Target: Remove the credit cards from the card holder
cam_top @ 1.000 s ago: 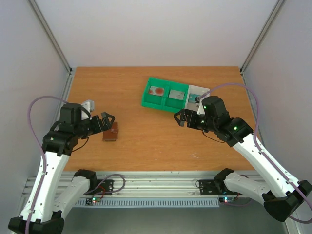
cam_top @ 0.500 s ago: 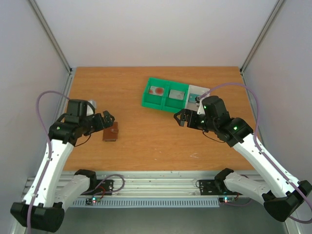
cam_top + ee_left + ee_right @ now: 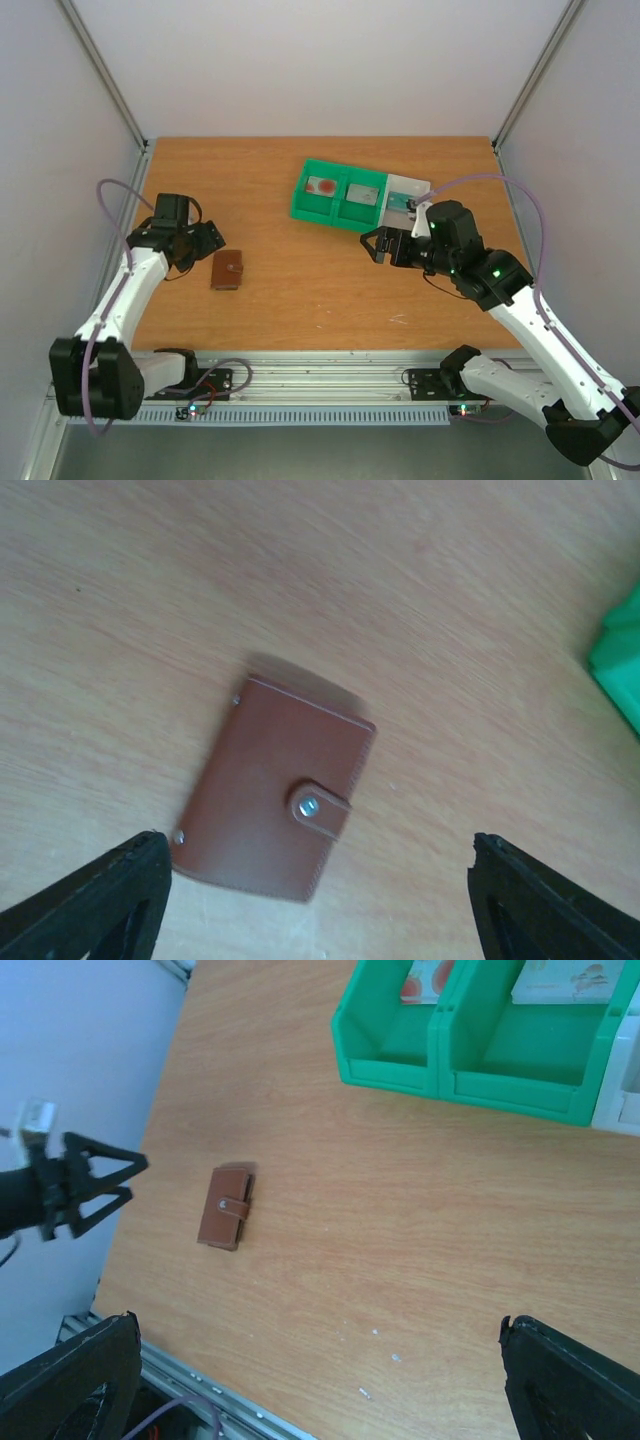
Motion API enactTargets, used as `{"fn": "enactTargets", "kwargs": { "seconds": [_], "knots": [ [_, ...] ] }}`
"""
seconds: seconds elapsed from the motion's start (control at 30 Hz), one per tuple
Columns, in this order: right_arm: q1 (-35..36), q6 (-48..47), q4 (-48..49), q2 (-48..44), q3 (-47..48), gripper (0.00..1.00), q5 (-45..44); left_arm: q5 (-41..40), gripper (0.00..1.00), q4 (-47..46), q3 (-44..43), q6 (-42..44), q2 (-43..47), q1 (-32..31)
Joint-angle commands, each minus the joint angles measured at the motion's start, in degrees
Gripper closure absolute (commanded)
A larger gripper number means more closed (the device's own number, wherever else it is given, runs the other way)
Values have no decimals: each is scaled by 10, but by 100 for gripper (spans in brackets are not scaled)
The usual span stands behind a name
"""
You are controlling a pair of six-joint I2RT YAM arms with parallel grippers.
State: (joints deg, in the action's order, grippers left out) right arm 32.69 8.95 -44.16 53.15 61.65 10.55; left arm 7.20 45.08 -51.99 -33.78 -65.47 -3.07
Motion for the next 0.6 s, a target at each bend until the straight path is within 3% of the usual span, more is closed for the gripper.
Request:
{"fn": "enactTargets", "kwargs": {
  "seconds": [0.0, 0.57],
  "knots": [
    [-3, -29, 7, -28, 10, 1, 21, -42, 21, -92, 14, -18, -57, 14],
    [-4, -42, 28, -66, -14, 1, 42, -43, 52, -137, 17, 19, -257, 17]
  ]
}}
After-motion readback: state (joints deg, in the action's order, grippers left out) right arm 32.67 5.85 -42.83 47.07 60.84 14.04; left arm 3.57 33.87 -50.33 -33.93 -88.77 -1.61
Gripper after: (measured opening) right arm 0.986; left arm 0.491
